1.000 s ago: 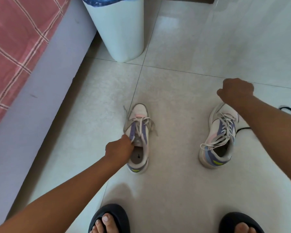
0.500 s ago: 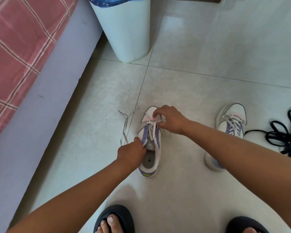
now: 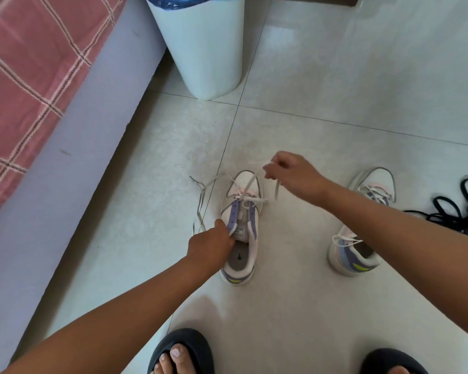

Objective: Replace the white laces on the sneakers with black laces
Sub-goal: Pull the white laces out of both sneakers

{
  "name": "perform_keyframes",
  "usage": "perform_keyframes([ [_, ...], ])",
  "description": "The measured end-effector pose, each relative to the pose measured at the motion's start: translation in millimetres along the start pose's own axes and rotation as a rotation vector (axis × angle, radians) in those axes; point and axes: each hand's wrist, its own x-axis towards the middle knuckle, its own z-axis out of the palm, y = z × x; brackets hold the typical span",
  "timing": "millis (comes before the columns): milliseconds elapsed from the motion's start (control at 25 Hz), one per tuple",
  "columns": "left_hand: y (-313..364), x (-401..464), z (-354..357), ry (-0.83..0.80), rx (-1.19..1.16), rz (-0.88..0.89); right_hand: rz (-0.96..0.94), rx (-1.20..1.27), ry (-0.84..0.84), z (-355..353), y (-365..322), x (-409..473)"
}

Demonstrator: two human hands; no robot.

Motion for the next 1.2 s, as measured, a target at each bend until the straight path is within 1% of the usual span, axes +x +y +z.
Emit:
perform_keyframes([
  [40,0.3,-0.1,-0.3,0.001,-0.003,-0.002,0.041,0.240,-0.067,-6.5,-15.3,-0.5],
  [80,0.7,-0.4,-1.0,0.002,-0.009,-0.006,0.078,0.476,-0.204,-13.8,-33.2,-2.5],
  [120,1.0,-0.4,-1.4,0.000,-0.016,-0.010,0.089,0.602,-0.319,-19.6,-46.3,-3.7],
  [160,1.4,-0.5,-2.0,-0.004,-0.025,-0.012,0.062,0.571,-0.387,-23.0,-54.4,-4.7],
  [200,1.5,-0.5,-2.1,-0.009,-0.031,-0.014,0.013,0.413,-0.416,-22.4,-55.9,-5.8],
  [240,1.8,-0.8,-2.5,-0.010,-0.032,-0.015,-0.026,0.204,-0.401,-18.7,-55.5,-9.2],
  [280,1.8,-0.6,-2.2,-0.008,-0.026,-0.015,-0.052,0.074,-0.370,-14.9,-48.9,-9.9],
  [320,1.5,-0.4,-1.9,-0.005,-0.019,-0.014,-0.060,0.069,-0.367,-11.8,-41.8,-11.4],
  [360,0.7,-0.2,-1.4,-0.005,-0.015,-0.015,-0.046,0.190,-0.382,-10.1,-37.6,-12.2],
  [400,0.2,-0.6,-1.4,-0.007,-0.016,-0.015,-0.008,0.380,-0.375,-10.3,-38.2,-13.0],
  [440,0.3,-1.2,-1.8,-0.010,-0.017,-0.014,0.035,0.583,-0.344,-12.5,-39.5,-11.6],
  [480,0.3,-2.0,-1.9,-0.011,-0.018,-0.009,0.060,0.717,-0.304,-17.1,-40.7,-8.4],
  [520,0.4,-2.5,-1.9,-0.010,-0.011,-0.001,0.077,0.770,-0.263,-24.0,-42.3,-4.2],
  [560,0.2,-3.2,-2.0,-0.008,0.000,0.007,0.078,0.754,-0.224,-30.9,-43.9,-0.4],
  [600,-0.7,-3.6,-2.4,-0.009,0.018,0.008,0.063,0.653,-0.190,-38.1,-43.8,4.0],
  [640,-2.5,-3.7,-3.8,-0.009,0.038,0.004,0.031,0.435,-0.151,-48.0,-41.4,8.5],
  [680,-5.4,-3.2,-4.9,-0.011,0.059,-0.005,-0.011,0.124,-0.095,-59.0,-37.3,12.8],
  [720,-9.1,-3.0,-6.4,-0.012,0.076,-0.019,-0.041,-0.187,-0.013,-69.2,-31.8,17.2],
  [760,-12.6,-2.6,-8.2,-0.008,0.089,-0.030,-0.062,-0.405,0.088,-78.2,-22.2,22.8],
  [800,-15.6,-2.2,-10.1,0.001,0.106,-0.036,-0.051,-0.519,0.199,-86.6,-11.5,27.6],
  [840,-17.8,-1.7,-11.4,0.014,0.130,-0.032,-0.019,-0.525,0.294,-92.0,-2.5,31.9],
  [880,-18.6,-1.5,-12.4,0.022,0.157,-0.021,0.024,-0.465,0.367,-95.2,5.9,36.5],
  [920,-18.3,-1.4,-12.3,0.023,0.178,-0.011,0.073,-0.289,0.410,-96.6,12.4,40.4],
  [960,-17.0,-1.6,-11.4,0.019,0.181,-0.008,0.130,0.013,0.422,-96.7,12.6,41.4],
  [1000,-15.2,-1.7,-10.0,0.010,0.174,-0.010,0.210,0.233,0.409,-94.4,10.0,39.9],
  [1040,-13.6,-1.9,-8.7,-0.001,0.167,-0.013,0.268,0.288,0.430,-92.9,10.5,36.9],
  [1080,-12.4,-2.3,-7.3,-0.010,0.167,-0.012,0.248,0.077,0.464,-93.4,11.6,35.2],
  [1160,-12.0,-3.3,-5.7,-0.027,0.172,-0.025,0.163,-0.564,0.609,-102.1,15.5,30.2],
  [1200,-11.7,-4.4,-7.2,-0.037,0.168,-0.039,0.105,-0.720,0.632,-102.8,11.2,25.1],
])
